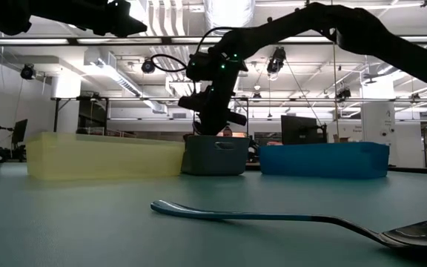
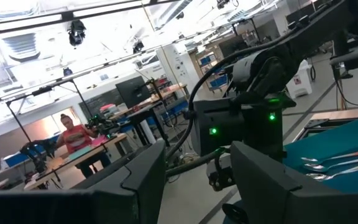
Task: Sort silverware by color (type)
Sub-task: Put the blue spoon into the dark blue bin
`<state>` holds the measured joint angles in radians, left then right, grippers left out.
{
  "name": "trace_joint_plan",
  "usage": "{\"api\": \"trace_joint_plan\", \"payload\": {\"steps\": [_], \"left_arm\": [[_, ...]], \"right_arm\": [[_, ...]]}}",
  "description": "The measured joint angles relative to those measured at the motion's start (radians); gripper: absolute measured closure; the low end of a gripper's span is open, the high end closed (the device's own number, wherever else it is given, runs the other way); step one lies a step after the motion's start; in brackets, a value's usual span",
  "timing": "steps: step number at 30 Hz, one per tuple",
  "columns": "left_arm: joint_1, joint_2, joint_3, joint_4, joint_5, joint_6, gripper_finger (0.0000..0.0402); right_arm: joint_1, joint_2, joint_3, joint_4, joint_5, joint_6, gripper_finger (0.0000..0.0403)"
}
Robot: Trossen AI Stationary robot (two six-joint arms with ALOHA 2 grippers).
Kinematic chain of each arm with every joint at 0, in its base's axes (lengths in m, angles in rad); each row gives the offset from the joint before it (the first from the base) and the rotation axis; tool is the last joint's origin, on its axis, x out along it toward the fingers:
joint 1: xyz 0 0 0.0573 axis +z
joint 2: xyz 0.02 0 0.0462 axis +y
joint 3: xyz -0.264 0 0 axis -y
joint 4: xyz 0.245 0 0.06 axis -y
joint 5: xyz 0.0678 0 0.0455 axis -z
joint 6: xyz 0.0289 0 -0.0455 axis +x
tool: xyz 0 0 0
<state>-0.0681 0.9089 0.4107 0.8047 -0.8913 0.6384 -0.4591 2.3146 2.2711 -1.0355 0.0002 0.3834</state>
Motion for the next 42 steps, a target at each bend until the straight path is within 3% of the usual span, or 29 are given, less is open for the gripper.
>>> {"api": "trace_joint_plan", "payload": {"steps": [42], "left_arm": [[0.000,-0.001,0.000,0.002,0.000,-0.001,0.0238]], "right_arm": [[0.007,0.000,-0.001,0.020,0.000,0.016,0.0392]]}}
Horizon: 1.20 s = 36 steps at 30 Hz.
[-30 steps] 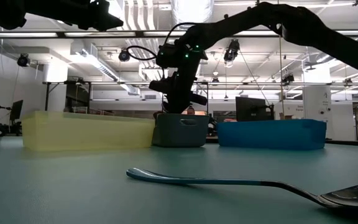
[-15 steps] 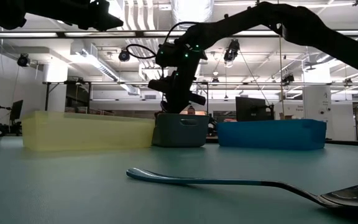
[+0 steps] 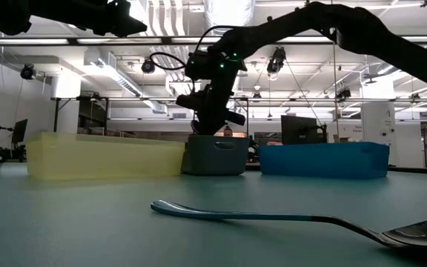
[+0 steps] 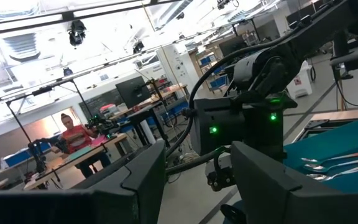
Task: Sort silverware by color (type)
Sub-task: Put the blue spoon into the dark blue bin
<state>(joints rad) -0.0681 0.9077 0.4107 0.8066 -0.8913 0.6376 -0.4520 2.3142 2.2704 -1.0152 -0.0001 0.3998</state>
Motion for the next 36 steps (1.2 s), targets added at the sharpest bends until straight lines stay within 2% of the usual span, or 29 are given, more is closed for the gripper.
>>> {"api": "trace_joint_plan", "payload": {"steps": [5,13,18,25,32,36], "left_arm": [[0.000,0.000,0.000,0.000,0.000,0.000,0.0238],[0.000,0.000,0.000,0.000,0.000,0.000,0.0238],[0.000,0.000,0.000,0.000,0.000,0.000,0.0238],[0.000,0.000,0.000,-0.002,0.000,0.000,0.0238],[0.000,-0.001,0.000,-0.012,0.019,0.000,0.0238],[-0.006,0.000,0.000,-0.045,0.020,0.002,0.0238]], "right_arm": [[0.002,0.000,0.000,0.001,0.000,0.018,0.0383],[0.002,-0.001,0.000,0.003,0.001,0.028,0.0321],[0.002,-0.003,0.000,0.003,0.001,0.016,0.0299],[0.022,-0.036,-0.001,0.002,0.005,-0.020,0.0294],[0.098,-0.109,-0.001,-0.020,0.126,-0.103,0.0294],[0.158,-0.151,-0.001,-0.050,0.152,-0.162,0.0298]]}}
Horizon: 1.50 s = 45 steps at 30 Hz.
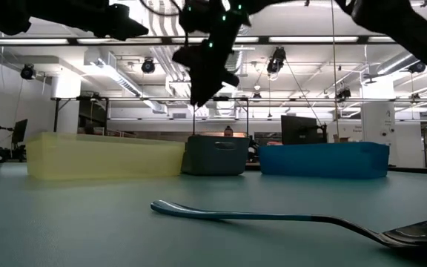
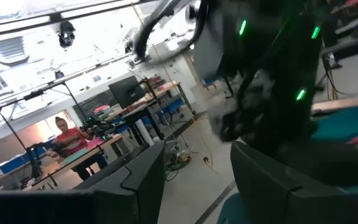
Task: Sort silverware by color (type)
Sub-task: Put the blue spoon into the dark blue bin
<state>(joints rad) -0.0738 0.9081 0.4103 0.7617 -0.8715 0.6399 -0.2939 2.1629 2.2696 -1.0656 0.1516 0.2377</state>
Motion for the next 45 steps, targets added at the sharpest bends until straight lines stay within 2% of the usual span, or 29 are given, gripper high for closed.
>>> {"api": "trace_joint_plan", "payload": {"steps": [6,10,13,17,20,22,25,33,39,45], "left_arm": [[-0.012,0.003,0.025,-0.091,0.052,-0.026,0.0238],[-0.029,0.007,0.080,-0.261,0.076,-0.073,0.0238],[-0.035,0.008,0.132,-0.406,0.161,-0.166,0.0238],[-0.038,0.009,0.191,-0.584,0.328,-0.301,0.0238],[-0.042,0.010,0.216,-0.679,0.428,-0.389,0.0238],[-0.051,0.010,0.218,-0.712,0.458,-0.436,0.0238],[-0.075,0.010,0.210,-0.714,0.472,-0.484,0.0238],[-0.169,0.059,0.211,-0.691,0.474,-0.580,0.0238],[-0.239,0.164,0.216,-0.656,0.473,-0.644,0.0238],[-0.301,0.306,0.218,-0.495,0.490,-0.657,0.0238]], "right_arm": [[0.089,-0.050,-0.003,-0.060,0.007,-0.046,0.0310],[0.147,-0.074,-0.006,-0.102,0.007,-0.049,0.0319],[0.192,-0.098,-0.023,-0.119,0.009,-0.049,0.0323],[0.255,-0.145,-0.072,-0.104,0.016,-0.034,0.0323],[0.308,-0.174,-0.108,-0.103,0.091,-0.003,0.0323],[0.345,-0.203,-0.145,-0.098,0.150,0.016,0.0323],[0.393,-0.253,-0.211,-0.060,0.197,0.056,0.0323],[0.508,-0.391,-0.441,0.116,0.227,0.106,0.0323],[0.578,-0.468,-0.611,0.231,0.235,0.164,0.0323],[0.660,-0.498,-0.720,0.293,0.237,0.220,0.0323]]}}
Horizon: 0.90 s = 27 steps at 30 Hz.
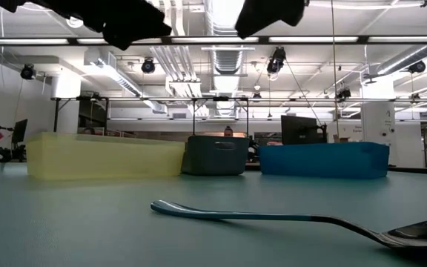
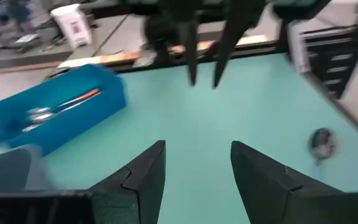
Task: Sort silverware by color (type)
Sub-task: Put the blue spoon into the dark blue bin
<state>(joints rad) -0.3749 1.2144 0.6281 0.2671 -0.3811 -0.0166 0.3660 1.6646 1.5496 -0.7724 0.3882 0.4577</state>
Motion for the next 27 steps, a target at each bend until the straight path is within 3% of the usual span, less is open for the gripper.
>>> {"api": "trace_joint_plan", "payload": {"steps": [15,27], "left_arm": [[-0.125,0.403,0.001,0.457,0.007,0.041,0.0238],[-0.171,0.639,0.195,0.436,0.008,0.074,0.0238]], "right_arm": [[0.252,0.005,-0.142,0.257,0.133,0.016,0.0323],[0.334,0.007,-0.260,0.473,0.184,-0.007,0.0323]]}}
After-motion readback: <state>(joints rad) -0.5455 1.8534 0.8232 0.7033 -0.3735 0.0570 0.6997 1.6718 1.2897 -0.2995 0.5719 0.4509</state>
